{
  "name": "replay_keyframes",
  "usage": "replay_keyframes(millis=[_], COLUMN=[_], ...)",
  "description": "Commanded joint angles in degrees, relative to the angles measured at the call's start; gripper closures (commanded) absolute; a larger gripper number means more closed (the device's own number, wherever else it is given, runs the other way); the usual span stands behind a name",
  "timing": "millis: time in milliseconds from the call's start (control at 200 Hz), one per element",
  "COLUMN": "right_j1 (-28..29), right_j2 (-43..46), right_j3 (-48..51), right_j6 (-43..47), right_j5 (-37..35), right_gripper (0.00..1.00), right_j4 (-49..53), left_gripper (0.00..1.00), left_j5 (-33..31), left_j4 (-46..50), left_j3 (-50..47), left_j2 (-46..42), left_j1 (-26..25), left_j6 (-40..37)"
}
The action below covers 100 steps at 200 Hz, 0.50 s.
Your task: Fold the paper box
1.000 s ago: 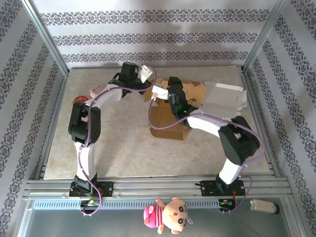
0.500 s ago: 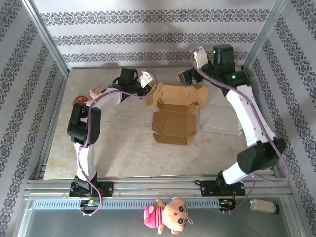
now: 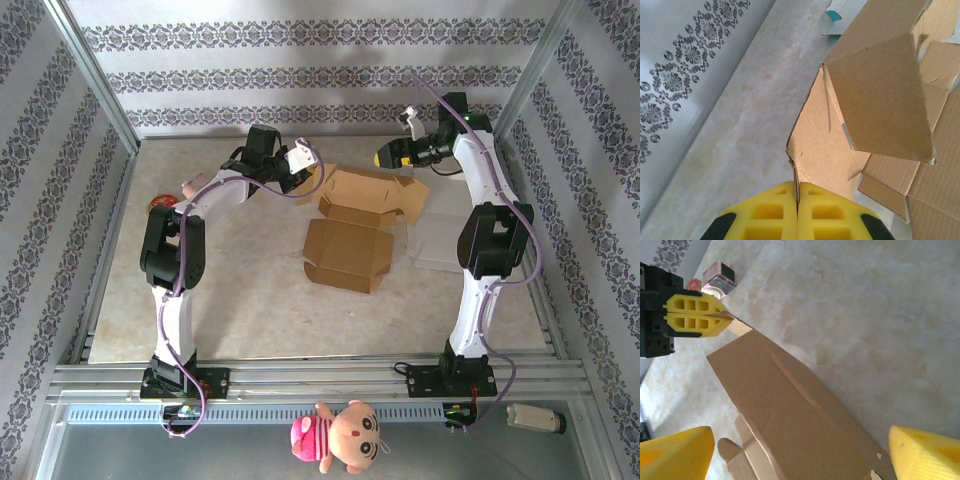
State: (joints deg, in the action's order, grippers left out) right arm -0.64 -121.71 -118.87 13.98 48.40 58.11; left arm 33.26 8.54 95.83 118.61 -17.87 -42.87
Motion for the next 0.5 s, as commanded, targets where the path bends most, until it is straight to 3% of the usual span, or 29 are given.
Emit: replay_keyframes(millis=[0, 215, 495], right_j1=[0.2, 1.9, 5.1], right_j2=[-1.8, -2.8, -0.1], right_j3=[-0.6, 3.5, 10.2], right_j6=[2.4, 0.7, -4.3], right_j5=[6.9, 5.8, 4.0], right_gripper=[0.15, 0.28, 0.46], right_j4=[3.5, 1.2, -5.4], left_gripper=[1.0, 1.0, 1.0], left_j5=[0.7, 1.6, 1.3], left_j4=[4.2, 5.0, -0.7], left_j3=[3.7, 8.1, 5.6], left_j2=[2.9, 5.8, 5.2], left_j1=[0.6, 2.1, 2.7], left_j6=[-6.3, -5.4, -0.6])
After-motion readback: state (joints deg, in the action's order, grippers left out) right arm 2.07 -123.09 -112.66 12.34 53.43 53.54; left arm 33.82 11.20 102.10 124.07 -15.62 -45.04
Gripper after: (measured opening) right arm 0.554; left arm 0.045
